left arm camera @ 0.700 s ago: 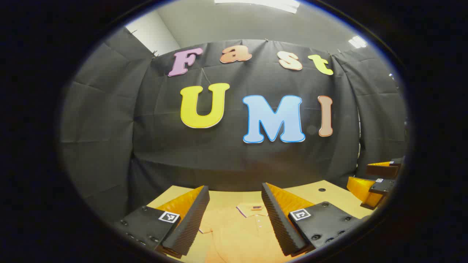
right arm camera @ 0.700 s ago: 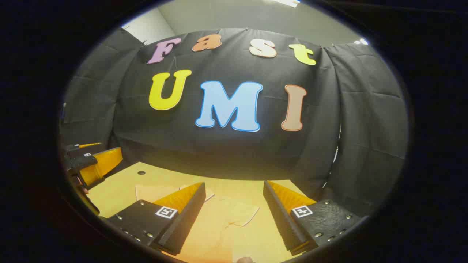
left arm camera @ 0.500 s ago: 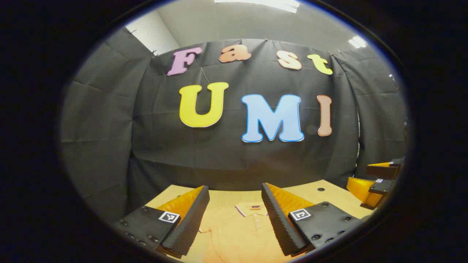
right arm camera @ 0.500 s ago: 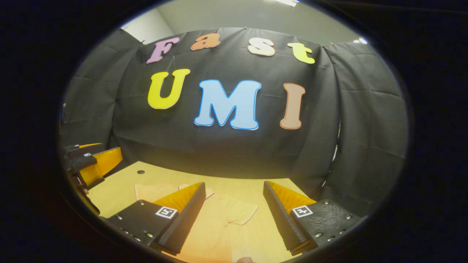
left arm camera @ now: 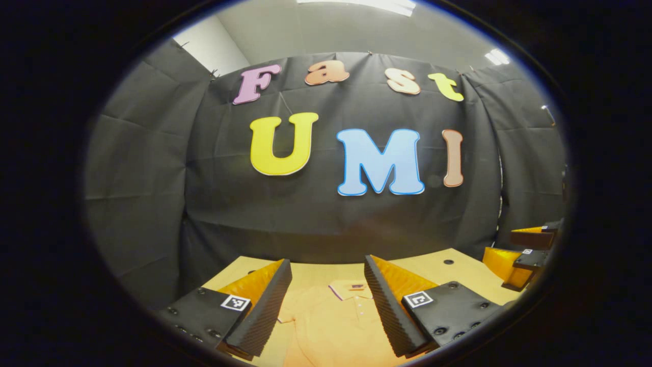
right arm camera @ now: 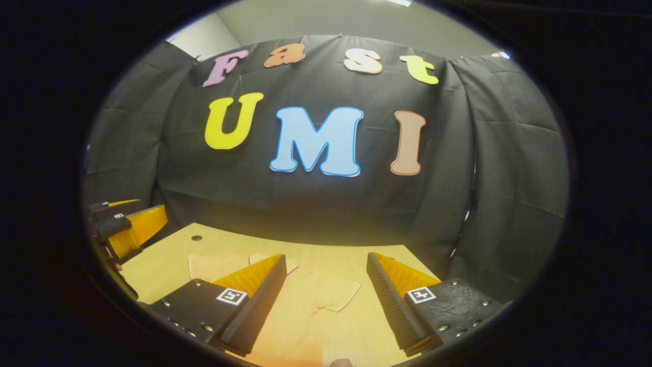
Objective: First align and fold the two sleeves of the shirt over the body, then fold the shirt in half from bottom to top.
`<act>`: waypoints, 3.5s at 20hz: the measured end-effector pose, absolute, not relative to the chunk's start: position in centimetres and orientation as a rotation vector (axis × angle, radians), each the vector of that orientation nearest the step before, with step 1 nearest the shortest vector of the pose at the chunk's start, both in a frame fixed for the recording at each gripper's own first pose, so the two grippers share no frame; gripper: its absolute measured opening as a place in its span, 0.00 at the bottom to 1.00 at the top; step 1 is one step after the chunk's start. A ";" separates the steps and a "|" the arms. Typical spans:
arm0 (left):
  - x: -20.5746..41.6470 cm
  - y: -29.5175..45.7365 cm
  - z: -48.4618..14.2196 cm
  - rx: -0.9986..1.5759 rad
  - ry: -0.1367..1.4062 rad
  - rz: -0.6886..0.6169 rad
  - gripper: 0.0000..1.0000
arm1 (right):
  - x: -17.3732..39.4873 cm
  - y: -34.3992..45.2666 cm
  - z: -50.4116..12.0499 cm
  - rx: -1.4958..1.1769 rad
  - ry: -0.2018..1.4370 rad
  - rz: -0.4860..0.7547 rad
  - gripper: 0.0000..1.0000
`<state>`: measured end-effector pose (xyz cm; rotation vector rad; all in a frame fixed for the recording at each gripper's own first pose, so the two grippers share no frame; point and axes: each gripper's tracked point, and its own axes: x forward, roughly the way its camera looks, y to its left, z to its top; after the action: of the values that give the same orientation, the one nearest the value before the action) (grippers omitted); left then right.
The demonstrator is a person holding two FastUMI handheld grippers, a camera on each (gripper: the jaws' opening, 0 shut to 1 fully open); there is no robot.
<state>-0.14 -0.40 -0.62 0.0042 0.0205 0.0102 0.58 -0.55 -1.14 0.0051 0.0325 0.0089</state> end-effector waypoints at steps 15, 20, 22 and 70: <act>1.0 -0.6 -1.6 0.013 0.058 0.037 0.94 | 10.2 -4.0 -9.1 0.066 0.273 -0.027 0.99; 1.8 -0.3 -2.6 0.011 0.087 0.062 0.94 | 14.7 -5.9 -12.8 0.088 0.363 -0.054 0.99; 2.0 -0.2 -3.0 0.008 0.101 0.071 0.95 | 16.4 -6.5 -14.4 0.094 0.397 -0.062 0.99; -0.2 6.2 -5.5 -0.057 0.127 0.209 0.95 | 25.1 0.8 -19.2 -0.009 0.524 0.102 0.04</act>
<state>-0.19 6.17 -5.55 -0.0574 0.1270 0.2094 25.10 0.82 -19.15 -0.0088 0.5241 0.1022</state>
